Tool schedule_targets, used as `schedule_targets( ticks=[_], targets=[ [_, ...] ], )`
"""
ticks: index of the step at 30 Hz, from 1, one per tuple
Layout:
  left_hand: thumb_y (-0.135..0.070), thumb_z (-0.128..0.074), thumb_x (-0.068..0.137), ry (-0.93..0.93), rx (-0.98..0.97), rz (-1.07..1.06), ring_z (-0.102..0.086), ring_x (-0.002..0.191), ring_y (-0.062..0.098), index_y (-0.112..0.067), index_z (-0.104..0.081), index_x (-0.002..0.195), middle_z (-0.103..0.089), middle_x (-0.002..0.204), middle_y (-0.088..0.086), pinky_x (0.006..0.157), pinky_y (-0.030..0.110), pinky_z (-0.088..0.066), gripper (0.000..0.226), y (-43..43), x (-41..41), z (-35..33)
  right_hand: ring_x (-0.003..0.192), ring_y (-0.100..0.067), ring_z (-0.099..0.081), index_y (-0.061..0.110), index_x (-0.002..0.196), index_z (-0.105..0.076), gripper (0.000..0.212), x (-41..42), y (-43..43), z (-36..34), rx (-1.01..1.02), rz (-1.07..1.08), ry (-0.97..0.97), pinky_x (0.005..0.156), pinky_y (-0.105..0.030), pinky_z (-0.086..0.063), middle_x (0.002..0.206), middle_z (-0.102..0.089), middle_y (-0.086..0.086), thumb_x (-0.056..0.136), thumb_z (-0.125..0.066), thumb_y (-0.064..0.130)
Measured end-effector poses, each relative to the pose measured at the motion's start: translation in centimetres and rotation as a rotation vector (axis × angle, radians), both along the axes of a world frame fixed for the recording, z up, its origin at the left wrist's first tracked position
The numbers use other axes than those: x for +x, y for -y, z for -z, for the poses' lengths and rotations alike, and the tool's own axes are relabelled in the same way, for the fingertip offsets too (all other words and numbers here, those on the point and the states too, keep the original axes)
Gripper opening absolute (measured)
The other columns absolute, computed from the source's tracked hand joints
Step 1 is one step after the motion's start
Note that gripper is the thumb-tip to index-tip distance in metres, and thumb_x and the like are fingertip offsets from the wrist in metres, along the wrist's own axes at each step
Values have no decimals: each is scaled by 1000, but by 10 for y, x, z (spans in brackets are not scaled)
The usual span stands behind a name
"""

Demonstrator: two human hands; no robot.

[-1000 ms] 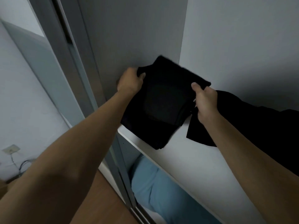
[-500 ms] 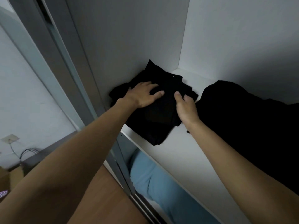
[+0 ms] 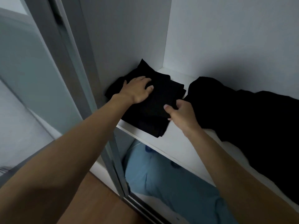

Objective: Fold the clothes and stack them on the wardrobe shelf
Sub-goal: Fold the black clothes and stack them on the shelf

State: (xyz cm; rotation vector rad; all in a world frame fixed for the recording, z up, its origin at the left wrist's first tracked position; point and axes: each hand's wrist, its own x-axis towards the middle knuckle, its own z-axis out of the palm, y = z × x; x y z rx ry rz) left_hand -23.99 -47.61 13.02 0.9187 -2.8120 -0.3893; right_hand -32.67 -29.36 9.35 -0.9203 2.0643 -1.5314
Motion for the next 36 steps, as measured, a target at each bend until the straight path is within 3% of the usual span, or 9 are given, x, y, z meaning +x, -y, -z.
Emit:
schedule_targets(
  ticks=[4, 8, 13, 19, 24, 26, 29, 33, 36],
  targets=[
    [-47, -35, 102, -113, -10, 89, -28, 147, 24, -27, -38, 149, -34, 159, -1, 118, 60, -14, 51, 6, -2, -11, 62, -13, -67, 13, 57, -54, 36, 14, 15, -8, -141, 96, 221, 53, -25, -56, 70, -65, -1, 91, -67, 17],
    [-70, -32, 94, 146, 123, 111, -10, 152, 25, -36, -26, 154, -16, 165, -3, 119, 62, -6, 70, 6, -3, 17, 53, -14, -62, 7, 90, -60, 20, 27, 11, 12, 101, 142, 252, 42, -21, -46, 87, -65, -7, 93, -66, 26],
    [-78, -33, 88, 164, 45, 103, 7, 153, 26, -41, -11, 156, 0, 167, -7, 116, 65, 2, 81, 10, -16, 40, 39, -1, -52, 3, 85, -67, 24, 26, 5, 7, 98, 221, 193, 38, -16, -40, 64, -54, -9, 94, -66, 26],
    [-60, -46, 94, 187, -27, 82, 0, 151, 35, -28, -18, 156, -4, 166, 5, 114, 71, 1, 76, -4, -36, 28, 57, -4, -60, 9, 85, -74, 21, 0, -58, -12, 176, 309, 23, 49, -15, -45, 87, -73, -2, 95, -62, 23],
    [-23, -55, 90, -86, -87, 305, -23, 145, 33, -14, -34, 148, -24, 159, 11, 119, 60, -13, 62, -69, -72, 6, 89, -9, -67, 23, 82, -73, 13, -46, -156, -30, 222, 609, -224, 75, -14, -47, 91, -71, 9, 90, -65, 15],
    [-26, -53, 93, -96, -15, 411, -38, 137, 31, -14, -35, 148, -37, 152, 12, 115, 52, -30, 59, -102, -90, 6, 110, -19, -63, 18, 107, -70, 19, -69, -202, -29, 402, 697, -368, 93, -24, -47, 114, -68, 1, 89, -67, 23],
    [-51, -61, 88, -26, 11, 436, -41, 133, 34, -15, -25, 151, -34, 152, 11, 103, 50, -43, 81, -149, -118, 13, 131, -35, -48, 12, 141, -47, 68, -94, -257, -17, 632, 744, -255, 111, -46, -41, 144, -48, -14, 84, -76, 32],
    [-64, -70, 76, 78, 94, 460, -32, 140, 40, -24, -2, 157, -17, 161, 8, 106, 56, -39, 113, -210, -156, 26, 123, -33, -54, 10, 143, -45, 72, -116, -296, 3, 594, 690, -200, 107, -40, -44, 136, -54, -17, 82, -79, 26],
    [-64, -65, 82, 17, 69, 469, -43, 132, 40, -23, -12, 155, -36, 153, 10, 102, 52, -43, 100, -221, -170, 35, 112, -25, -59, 19, 136, -54, 57, -116, -293, 7, 642, 549, -234, 98, -33, -47, 122, -61, -5, 85, -76, 30]
  ],
)
